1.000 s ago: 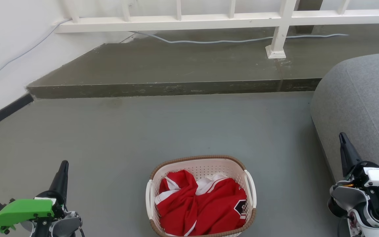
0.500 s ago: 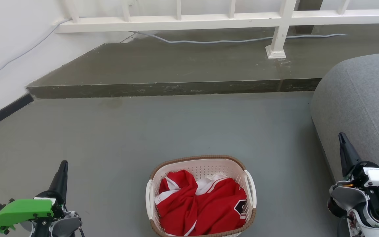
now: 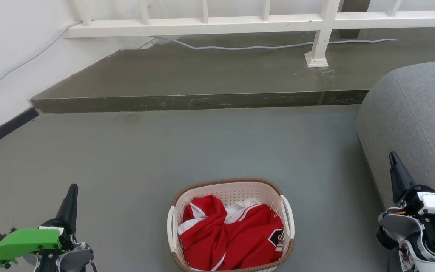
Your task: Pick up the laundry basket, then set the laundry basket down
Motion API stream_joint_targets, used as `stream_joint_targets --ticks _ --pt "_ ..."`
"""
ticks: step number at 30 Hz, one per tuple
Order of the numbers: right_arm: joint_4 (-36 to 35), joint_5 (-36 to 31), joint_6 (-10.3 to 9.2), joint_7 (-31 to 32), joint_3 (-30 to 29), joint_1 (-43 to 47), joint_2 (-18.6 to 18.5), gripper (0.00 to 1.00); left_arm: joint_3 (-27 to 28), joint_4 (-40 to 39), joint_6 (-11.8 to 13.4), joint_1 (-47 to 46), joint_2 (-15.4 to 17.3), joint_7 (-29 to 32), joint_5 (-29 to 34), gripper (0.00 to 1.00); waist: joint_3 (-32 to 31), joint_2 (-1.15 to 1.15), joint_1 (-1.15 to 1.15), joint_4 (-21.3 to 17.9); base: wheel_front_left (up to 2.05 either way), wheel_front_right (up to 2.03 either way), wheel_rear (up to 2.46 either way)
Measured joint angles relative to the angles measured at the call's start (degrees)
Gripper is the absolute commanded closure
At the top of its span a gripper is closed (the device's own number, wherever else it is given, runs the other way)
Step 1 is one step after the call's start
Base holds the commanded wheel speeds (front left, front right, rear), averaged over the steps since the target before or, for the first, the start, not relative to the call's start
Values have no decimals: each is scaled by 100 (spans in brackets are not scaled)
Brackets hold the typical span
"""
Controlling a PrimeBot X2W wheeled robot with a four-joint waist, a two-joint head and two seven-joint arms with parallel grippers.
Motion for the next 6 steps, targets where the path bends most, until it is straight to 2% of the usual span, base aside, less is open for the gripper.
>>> stream_joint_targets --ticks 6 --pt "-1 0 0 0 -5 0 1 100 5 -1 0 0 -1 0 1 100 0 0 0 0 0 0 0"
